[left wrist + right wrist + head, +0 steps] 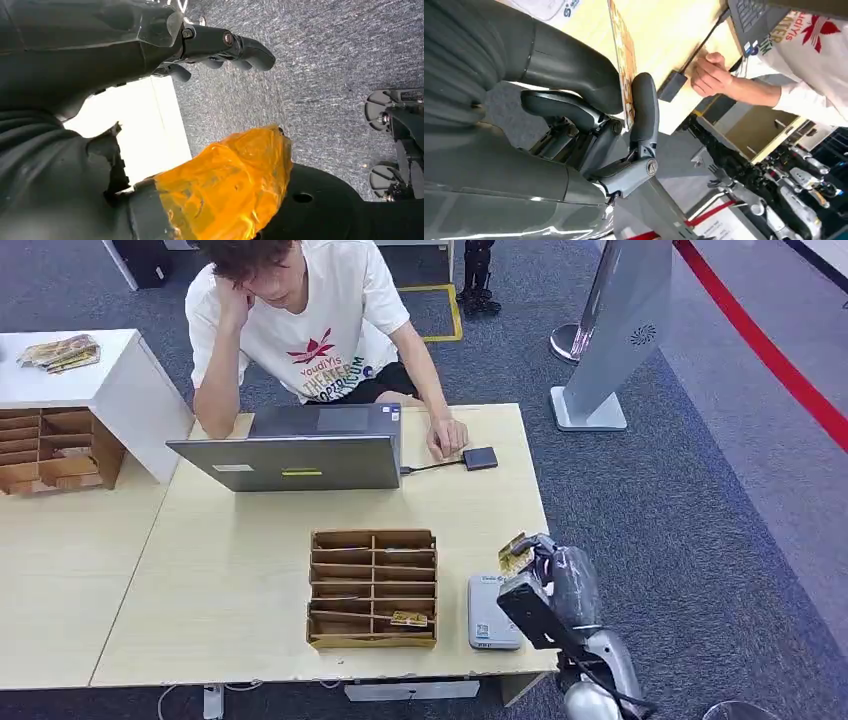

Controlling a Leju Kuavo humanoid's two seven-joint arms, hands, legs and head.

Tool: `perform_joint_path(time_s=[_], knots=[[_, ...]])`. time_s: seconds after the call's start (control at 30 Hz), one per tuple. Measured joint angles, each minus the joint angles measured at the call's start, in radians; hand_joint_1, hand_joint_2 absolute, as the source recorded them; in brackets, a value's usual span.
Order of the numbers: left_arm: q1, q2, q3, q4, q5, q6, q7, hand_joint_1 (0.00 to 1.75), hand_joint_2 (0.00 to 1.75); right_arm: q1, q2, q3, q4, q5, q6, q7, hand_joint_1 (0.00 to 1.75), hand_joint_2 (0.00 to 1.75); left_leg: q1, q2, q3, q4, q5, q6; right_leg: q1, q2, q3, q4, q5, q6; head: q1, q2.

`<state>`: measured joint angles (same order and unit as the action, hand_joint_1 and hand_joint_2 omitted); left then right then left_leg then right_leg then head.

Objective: Pass the card to the sensor for recognition and then transmit it.

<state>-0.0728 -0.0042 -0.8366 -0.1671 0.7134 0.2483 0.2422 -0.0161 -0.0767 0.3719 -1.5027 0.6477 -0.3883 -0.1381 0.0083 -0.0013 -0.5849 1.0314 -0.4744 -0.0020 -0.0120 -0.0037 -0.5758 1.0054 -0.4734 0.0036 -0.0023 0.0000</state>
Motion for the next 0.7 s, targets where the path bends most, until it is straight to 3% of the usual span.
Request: perform_joint_path(time_s=[0.3,0.7], knots=[[0.0,0.0,0.0,0.0,-0.002,-0.003,0.0,0.0,0.0,-0.008,-0.006,0.045,0.039,0.02,0.015,0.012,1.75,1.75,0.0,0.0,0.0,0.0,0.0,0.0,0.0,0.0,0.0,0.0,0.0,0.0,0.0,0.0],[-0.001,0.0,0.0,0.0,-0.002,-0.009,0.003,0.0,0.0,-0.034,-0.013,0.136,0.141,0.244,-0.057,0.065,1.75,1.75,0.0,0.0,0.0,0.0,0.0,0.0,0.0,0.0,0.0,0.0,0.0,0.0,0.0,0.0]])
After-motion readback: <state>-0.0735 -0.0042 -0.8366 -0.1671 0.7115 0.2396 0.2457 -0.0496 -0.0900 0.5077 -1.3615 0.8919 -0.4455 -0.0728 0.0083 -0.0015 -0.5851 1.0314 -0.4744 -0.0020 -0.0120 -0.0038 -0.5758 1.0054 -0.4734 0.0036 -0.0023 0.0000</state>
